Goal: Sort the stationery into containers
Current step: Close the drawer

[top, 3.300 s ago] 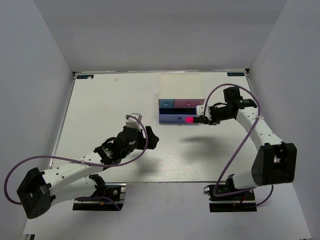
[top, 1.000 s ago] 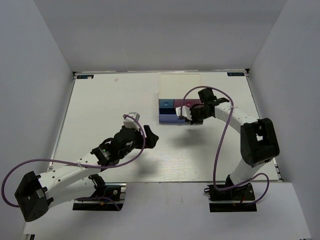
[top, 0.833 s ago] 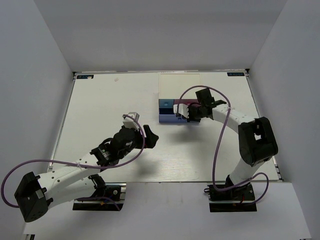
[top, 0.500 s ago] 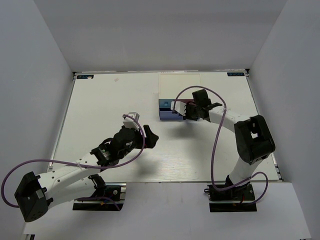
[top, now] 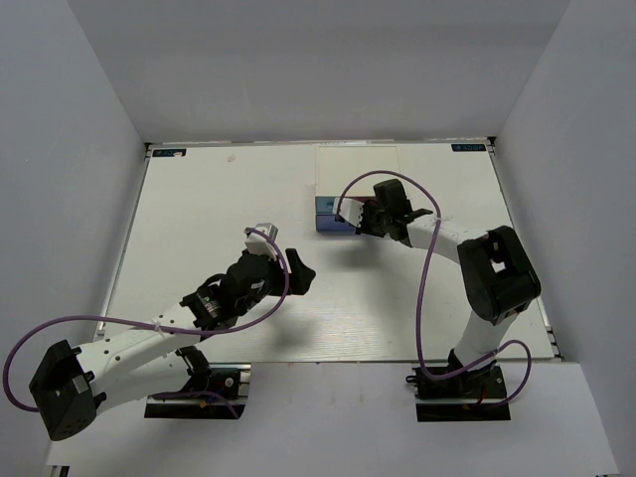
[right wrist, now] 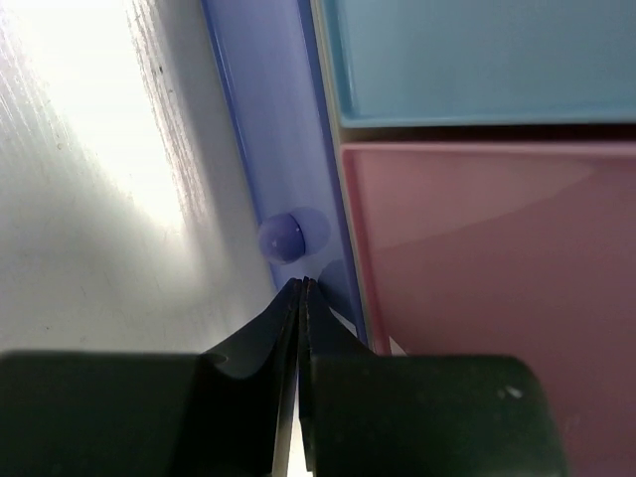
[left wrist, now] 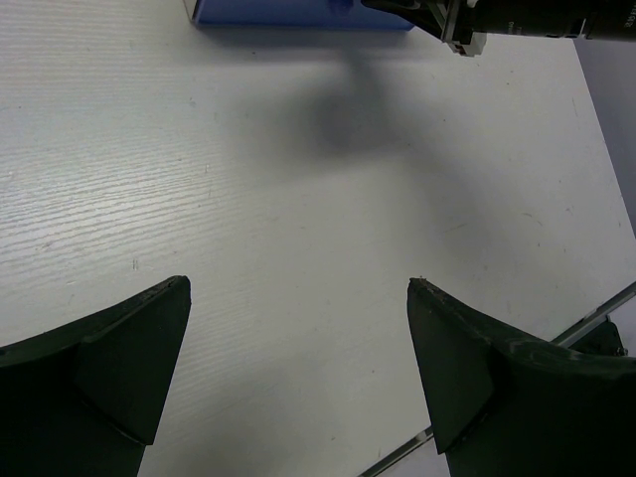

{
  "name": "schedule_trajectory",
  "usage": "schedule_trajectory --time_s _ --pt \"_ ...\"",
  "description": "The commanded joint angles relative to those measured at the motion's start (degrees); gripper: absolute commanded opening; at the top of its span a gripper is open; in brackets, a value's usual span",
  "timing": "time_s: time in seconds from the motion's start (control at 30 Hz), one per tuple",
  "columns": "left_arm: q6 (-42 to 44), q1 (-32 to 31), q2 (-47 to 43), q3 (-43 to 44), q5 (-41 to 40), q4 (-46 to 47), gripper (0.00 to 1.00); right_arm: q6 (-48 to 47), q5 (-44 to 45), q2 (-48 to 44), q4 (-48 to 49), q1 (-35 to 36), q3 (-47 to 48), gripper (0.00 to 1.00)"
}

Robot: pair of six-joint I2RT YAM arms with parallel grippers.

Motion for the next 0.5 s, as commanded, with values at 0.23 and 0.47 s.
schedule_trajectory --time_s 0.23,0.47 --pt "-0.24 0.18 -1.29 0.39 -0.36 -0.46 0.99 0.56 -14.03 -11.57 -7.74 -0.33 -5.76 0.21" --pt "0.29 0.18 -0.68 0.57 -0.36 -0.46 0.99 23.17 -18.11 -21.95 -10.12 -0.59 -8.05 0.9"
